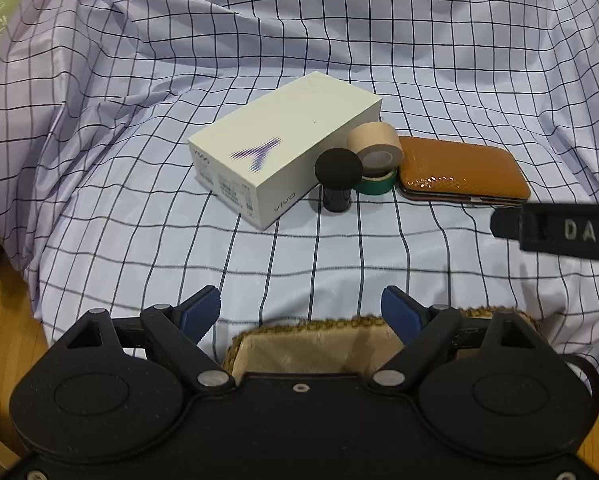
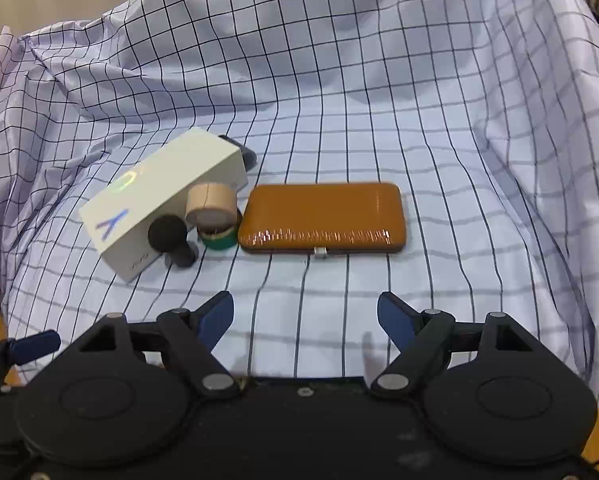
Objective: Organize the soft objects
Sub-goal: 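Move both grippers back toward the leather case and box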
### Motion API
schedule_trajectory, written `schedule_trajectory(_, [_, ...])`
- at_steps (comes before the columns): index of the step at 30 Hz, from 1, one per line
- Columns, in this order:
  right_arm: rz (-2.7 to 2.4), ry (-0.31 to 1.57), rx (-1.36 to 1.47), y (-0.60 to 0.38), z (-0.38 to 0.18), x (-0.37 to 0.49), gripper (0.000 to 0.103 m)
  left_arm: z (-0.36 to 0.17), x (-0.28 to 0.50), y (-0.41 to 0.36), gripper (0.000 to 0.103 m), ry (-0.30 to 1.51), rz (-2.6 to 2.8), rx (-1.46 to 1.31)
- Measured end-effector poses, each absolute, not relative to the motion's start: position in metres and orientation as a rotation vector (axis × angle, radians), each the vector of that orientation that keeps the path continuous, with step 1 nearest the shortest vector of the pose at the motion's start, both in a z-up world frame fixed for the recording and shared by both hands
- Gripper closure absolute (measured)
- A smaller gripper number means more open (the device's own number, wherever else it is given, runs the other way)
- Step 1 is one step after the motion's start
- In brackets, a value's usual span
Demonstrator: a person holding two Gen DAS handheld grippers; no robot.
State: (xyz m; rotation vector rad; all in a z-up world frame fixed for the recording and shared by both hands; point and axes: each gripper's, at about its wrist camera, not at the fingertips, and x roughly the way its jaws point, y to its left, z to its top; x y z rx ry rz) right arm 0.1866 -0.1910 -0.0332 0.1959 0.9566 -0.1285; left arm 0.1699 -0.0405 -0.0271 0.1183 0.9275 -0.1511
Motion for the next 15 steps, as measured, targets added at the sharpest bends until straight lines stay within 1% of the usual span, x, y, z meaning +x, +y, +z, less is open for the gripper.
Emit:
schedule_trajectory(9, [-0.079, 0.947, 0.165, -0.177, -0.037, 0.240, 0.023, -0.038, 0.195, -0.037, 0.019, 0.966, -0.146, 0.108])
schedule_trajectory(15, [-0.059, 0.966, 0.117, -0.164, -0.050, 0.268, 0.023, -0.042, 0.204, -0.032, 0.019, 0.983, -0.139, 0.090])
